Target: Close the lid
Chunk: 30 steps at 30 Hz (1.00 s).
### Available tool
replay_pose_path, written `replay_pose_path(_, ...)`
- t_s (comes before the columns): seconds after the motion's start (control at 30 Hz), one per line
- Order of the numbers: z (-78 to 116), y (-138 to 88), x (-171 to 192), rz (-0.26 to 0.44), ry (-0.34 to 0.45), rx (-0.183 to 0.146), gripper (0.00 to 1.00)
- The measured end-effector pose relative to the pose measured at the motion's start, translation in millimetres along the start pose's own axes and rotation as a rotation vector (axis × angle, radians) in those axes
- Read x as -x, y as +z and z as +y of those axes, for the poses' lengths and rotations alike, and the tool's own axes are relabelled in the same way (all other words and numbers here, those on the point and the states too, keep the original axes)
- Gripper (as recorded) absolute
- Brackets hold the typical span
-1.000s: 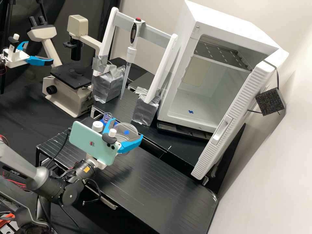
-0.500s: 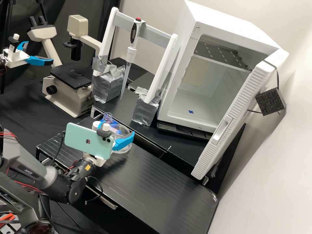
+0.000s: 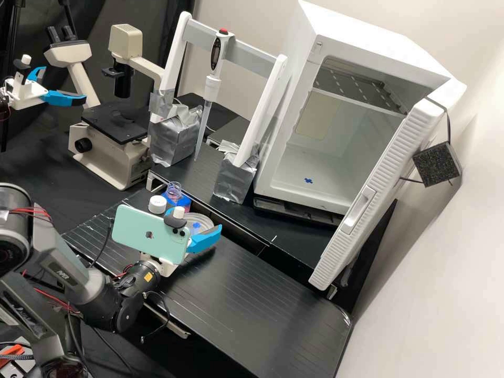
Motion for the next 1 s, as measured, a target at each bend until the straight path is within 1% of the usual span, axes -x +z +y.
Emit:
replay_pose_path(0.1, -0.4, 0.7, -0.3, 0.005, -0.002, -0.007, 0.00)
replay_pose_path(0.23, -0.5, 0.6, -0.3, 0.006, -0.003, -0.006, 0.00)
replay_pose_path(0.27, -0.5, 0.6, -0.3, 0.006, -0.003, -0.006, 1.00)
replay_pose_path(0.53, -0.9, 3.2, -0.8, 0.002, -0.003, -0.012, 1.00)
replay_pose_path(0.7, 2.5, 5.8, 2.2, -0.018, 0.016, -0.006, 1.00)
replay_pose_path(0.73, 3.1, 6.2, 2.9, -0.024, 0.018, -0.008, 1.00)
replay_pose_path(0.8, 6.1, 5.1, 5.1, -0.027, 0.036, -0.003, 1.00)
replay_pose_path(0.9, 10.6, 3.1, 8.7, -0.037, 0.065, -0.011, 1.00)
replay_pose_path(1.0, 15.0, -3.2, 12.0, -0.021, 0.098, -0.020, 1.00)
